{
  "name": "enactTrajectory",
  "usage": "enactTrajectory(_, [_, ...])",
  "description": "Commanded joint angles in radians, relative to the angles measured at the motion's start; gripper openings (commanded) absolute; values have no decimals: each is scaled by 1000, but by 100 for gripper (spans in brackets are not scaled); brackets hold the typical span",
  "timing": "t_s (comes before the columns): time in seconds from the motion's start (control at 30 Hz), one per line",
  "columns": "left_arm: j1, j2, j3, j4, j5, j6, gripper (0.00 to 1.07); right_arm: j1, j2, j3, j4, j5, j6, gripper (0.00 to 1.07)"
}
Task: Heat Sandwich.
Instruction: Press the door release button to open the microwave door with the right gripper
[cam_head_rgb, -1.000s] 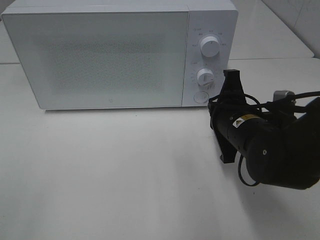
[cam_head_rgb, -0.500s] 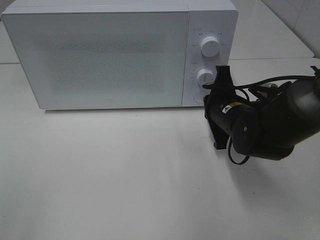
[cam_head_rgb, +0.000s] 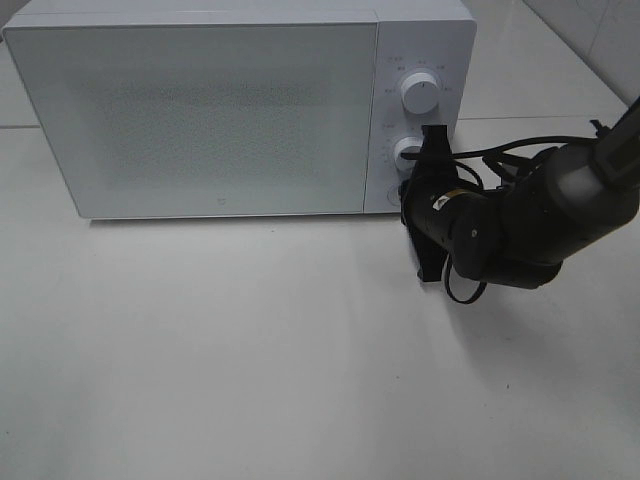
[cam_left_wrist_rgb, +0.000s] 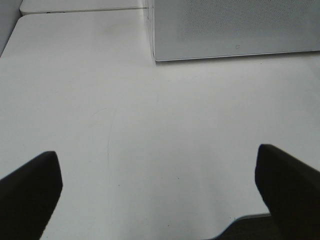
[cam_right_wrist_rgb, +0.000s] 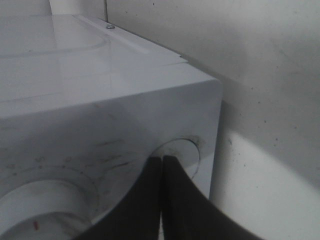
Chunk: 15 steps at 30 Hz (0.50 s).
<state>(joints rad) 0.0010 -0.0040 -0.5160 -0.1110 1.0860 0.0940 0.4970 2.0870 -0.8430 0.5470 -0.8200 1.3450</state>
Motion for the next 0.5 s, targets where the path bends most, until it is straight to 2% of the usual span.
enactTrajectory(0.03, [-1,-5,-1,-1,-10,-6,98,-12,-1,-20,-10,0,4,0])
enactTrajectory(0.5, [-1,-5,-1,-1,-10,-6,98,-17,30,-49,-6,-38,17,0])
